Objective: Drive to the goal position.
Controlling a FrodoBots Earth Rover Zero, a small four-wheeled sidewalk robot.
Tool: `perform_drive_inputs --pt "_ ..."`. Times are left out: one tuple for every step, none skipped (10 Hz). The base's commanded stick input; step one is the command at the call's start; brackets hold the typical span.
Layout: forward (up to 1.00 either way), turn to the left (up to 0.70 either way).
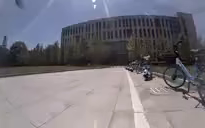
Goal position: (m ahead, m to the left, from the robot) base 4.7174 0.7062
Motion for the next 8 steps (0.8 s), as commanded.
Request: perform_drive_inputs --pt "0.70 0.00" --pt "0.70 0.00" --pt "0.70 0.00" --pt "0.70 0.00" --pt "0.70 0.00" --pt "0.70 0.00" --pt "0.70 0.00" --pt "0.70 -0.18"
